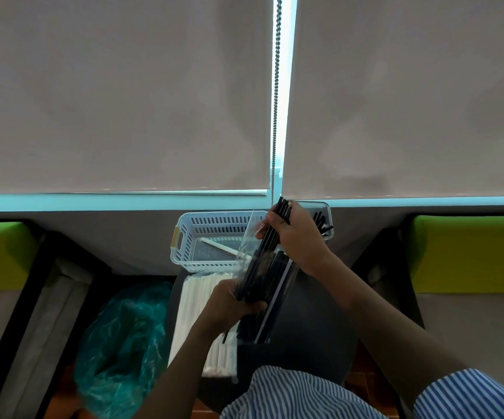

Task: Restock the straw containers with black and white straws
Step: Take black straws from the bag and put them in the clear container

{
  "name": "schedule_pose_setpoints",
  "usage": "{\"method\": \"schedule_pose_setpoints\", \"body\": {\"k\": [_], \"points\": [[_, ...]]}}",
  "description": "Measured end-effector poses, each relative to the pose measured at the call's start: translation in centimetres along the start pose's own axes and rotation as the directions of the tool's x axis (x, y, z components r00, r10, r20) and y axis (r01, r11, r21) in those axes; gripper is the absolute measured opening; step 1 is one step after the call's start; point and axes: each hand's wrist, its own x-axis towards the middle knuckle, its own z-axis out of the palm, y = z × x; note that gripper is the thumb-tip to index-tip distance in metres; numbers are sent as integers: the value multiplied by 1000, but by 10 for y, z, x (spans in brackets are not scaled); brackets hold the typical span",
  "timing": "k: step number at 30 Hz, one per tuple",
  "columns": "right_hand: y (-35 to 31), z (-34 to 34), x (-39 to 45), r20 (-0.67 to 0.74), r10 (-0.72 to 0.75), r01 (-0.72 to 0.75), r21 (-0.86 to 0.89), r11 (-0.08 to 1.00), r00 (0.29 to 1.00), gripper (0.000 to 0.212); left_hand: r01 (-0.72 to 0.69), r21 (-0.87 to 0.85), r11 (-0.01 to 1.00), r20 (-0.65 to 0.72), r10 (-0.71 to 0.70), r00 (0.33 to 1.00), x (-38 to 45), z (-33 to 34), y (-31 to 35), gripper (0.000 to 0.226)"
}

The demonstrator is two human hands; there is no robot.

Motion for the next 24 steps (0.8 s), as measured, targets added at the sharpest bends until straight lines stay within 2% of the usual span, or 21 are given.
{"method": "schedule_pose_setpoints", "body": {"k": [4,9,15,19,24], "points": [[-2,-1,1,-27,11,-8,81,997,1000,12,2,-28,1000,1,-2,1000,0,-1,2,24],[0,-1,1,-3,2,-2,90,996,1000,10,-9,-17,1000,-17,8,1000,2,-1,5,24],[2,0,1,-7,-25,24,-45,999,1000,13,-32,-10,999,-19,32,999,2,-3,9,26],[2,1,3,38,-15,21,-151,988,999,19,-45,29,999,-24,46,999,7,-7,11,30],[-6,1,4,20,-45,47,-130,990,999,13,-53,15,998,-26,54,998,9,-7,12,31]]}}
